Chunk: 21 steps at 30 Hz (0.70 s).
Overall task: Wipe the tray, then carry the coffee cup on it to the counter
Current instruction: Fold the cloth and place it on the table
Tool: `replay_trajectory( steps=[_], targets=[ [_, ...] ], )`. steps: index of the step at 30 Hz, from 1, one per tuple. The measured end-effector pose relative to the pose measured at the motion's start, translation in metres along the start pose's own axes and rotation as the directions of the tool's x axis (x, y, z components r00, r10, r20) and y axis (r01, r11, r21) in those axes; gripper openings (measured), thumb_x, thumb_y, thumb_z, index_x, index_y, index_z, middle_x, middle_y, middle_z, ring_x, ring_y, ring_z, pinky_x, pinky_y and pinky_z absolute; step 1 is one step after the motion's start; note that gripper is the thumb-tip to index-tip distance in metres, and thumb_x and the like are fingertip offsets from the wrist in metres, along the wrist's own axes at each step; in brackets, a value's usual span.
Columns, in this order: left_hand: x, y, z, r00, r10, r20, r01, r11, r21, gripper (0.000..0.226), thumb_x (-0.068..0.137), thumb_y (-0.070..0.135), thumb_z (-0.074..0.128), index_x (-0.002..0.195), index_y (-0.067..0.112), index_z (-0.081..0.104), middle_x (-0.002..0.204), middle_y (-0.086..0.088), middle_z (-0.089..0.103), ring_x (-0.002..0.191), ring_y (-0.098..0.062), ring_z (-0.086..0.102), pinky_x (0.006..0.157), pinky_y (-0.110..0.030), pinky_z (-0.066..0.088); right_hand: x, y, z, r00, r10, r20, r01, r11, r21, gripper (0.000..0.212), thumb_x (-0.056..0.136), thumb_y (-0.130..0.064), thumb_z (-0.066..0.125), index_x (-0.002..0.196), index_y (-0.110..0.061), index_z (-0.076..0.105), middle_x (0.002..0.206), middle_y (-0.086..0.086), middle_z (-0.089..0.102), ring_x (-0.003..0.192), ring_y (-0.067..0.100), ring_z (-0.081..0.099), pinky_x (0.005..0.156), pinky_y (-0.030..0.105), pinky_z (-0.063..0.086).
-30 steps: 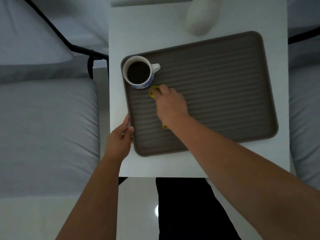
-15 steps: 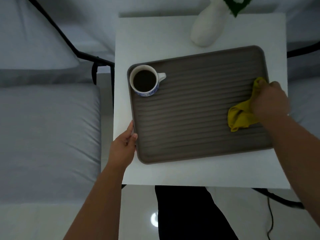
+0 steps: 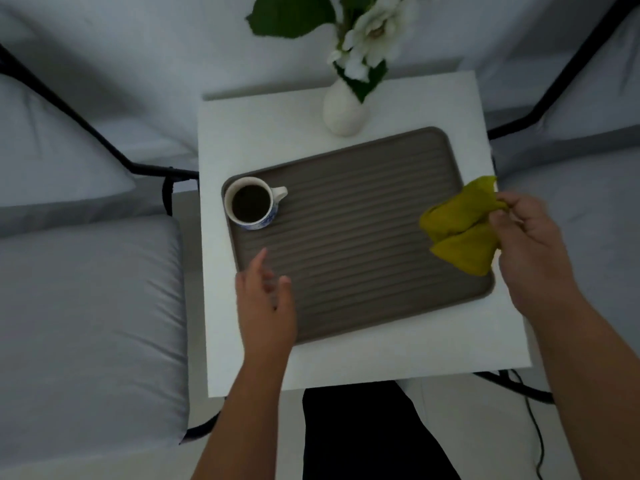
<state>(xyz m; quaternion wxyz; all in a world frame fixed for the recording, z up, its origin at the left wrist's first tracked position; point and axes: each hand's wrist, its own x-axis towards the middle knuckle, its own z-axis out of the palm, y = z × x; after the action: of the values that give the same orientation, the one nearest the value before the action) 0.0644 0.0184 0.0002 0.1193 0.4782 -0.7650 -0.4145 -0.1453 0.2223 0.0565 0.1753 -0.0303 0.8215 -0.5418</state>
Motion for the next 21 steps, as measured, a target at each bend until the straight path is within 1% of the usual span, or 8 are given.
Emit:
replay_trajectory(
  steps=[3, 5, 7, 10, 13, 14, 16, 21],
  targets=[
    [-0.006, 0.064, 0.019, 0.951, 0.216, 0.221, -0.184, 0.971, -0.154, 0.056, 0.089, 0.016, 0.063, 0.139, 0.030, 0.044, 0.112, 0.006, 0.046, 0.100, -0.005, 0.052, 0.089, -0.031, 0.050, -0.005, -0.025, -0.018, 0.985, -0.082, 0.151, 0.085, 0.996, -0.012, 0.032, 0.098, -0.008, 0.045, 0.090, -0.036, 0.058, 0.088, -0.016, 0.063, 0.075, -0.007, 0.058, 0.064, 0.012, 0.048],
    [-0.006, 0.105, 0.027, 0.837, 0.391, 0.383, -0.335, 0.919, -0.208, 0.068, 0.084, 0.025, 0.069, 0.142, 0.038, 0.036, 0.126, 0.006, 0.041, 0.120, -0.007, 0.043, 0.102, -0.028, 0.040, -0.005, -0.042, -0.030, 0.943, -0.154, 0.296, 0.178, 0.982, -0.056, 0.027, 0.095, -0.011, 0.049, 0.088, -0.035, 0.059, 0.078, -0.025, 0.063, 0.072, -0.008, 0.056, 0.062, 0.007, 0.045],
    [0.001, 0.144, 0.033, 0.718, 0.452, 0.530, -0.397, 0.891, -0.221, 0.073, 0.078, 0.038, 0.074, 0.139, 0.049, 0.035, 0.140, 0.011, 0.029, 0.135, -0.012, 0.029, 0.108, -0.028, 0.026, -0.004, -0.056, -0.040, 0.884, -0.208, 0.418, 0.250, 0.967, -0.048, 0.020, 0.090, -0.018, 0.048, 0.089, -0.033, 0.062, 0.079, -0.020, 0.064, 0.071, -0.002, 0.058, 0.061, 0.010, 0.046],
    [0.019, 0.181, 0.040, 0.639, 0.399, 0.658, -0.328, 0.915, -0.237, 0.050, 0.068, 0.047, 0.078, 0.113, 0.050, 0.058, 0.144, 0.014, 0.030, 0.138, -0.010, 0.026, 0.107, -0.029, 0.029, 0.001, -0.071, -0.054, 0.822, -0.254, 0.509, 0.320, 0.946, -0.046, 0.021, 0.089, -0.024, 0.047, 0.093, -0.036, 0.064, 0.082, -0.010, 0.066, 0.073, 0.005, 0.060, 0.064, 0.016, 0.048],
    [0.031, 0.199, 0.046, 0.563, 0.379, 0.735, -0.084, 0.910, -0.405, 0.030, 0.077, 0.021, 0.078, 0.105, 0.019, 0.068, 0.122, 0.002, 0.060, 0.113, -0.007, 0.056, 0.089, -0.023, 0.050, 0.012, -0.075, -0.070, 0.828, -0.257, 0.499, 0.316, 0.948, -0.037, 0.022, 0.091, -0.025, 0.050, 0.097, -0.040, 0.065, 0.089, -0.014, 0.068, 0.081, 0.004, 0.063, 0.069, 0.015, 0.050],
    [0.033, 0.204, 0.049, 0.551, 0.409, 0.728, -0.073, 0.892, -0.446, 0.025, 0.080, 0.015, 0.075, 0.102, 0.009, 0.066, 0.107, -0.001, 0.065, 0.100, -0.009, 0.061, 0.084, -0.025, 0.052, 0.017, -0.075, -0.075, 0.835, -0.254, 0.488, 0.308, 0.951, -0.032, 0.020, 0.091, -0.026, 0.053, 0.100, -0.039, 0.065, 0.092, -0.015, 0.069, 0.084, 0.005, 0.064, 0.072, 0.017, 0.052],
    [0.038, 0.215, 0.057, 0.569, 0.455, 0.685, -0.100, 0.865, -0.492, 0.015, 0.083, 0.014, 0.070, 0.094, 0.009, 0.061, 0.087, 0.001, 0.063, 0.084, -0.013, 0.060, 0.078, -0.031, 0.053, 0.029, -0.068, -0.084, 0.860, -0.178, 0.478, 0.221, 0.975, -0.036, 0.021, 0.087, -0.029, 0.064, 0.107, -0.032, 0.066, 0.098, -0.004, 0.072, 0.090, 0.018, 0.068, 0.079, 0.033, 0.058],
    [0.050, 0.237, 0.084, 0.632, 0.458, 0.625, -0.136, 0.860, -0.492, 0.010, 0.090, 0.020, 0.064, 0.094, 0.018, 0.055, 0.085, 0.001, 0.061, 0.079, -0.013, 0.060, 0.068, -0.032, 0.053, 0.058, -0.033, -0.092, 0.916, 0.002, 0.402, 0.039, 0.995, -0.093, 0.036, 0.067, -0.038, 0.079, 0.095, -0.016, 0.074, 0.093, 0.015, 0.074, 0.091, 0.032, 0.069, 0.091, 0.051, 0.052]
  ],
)
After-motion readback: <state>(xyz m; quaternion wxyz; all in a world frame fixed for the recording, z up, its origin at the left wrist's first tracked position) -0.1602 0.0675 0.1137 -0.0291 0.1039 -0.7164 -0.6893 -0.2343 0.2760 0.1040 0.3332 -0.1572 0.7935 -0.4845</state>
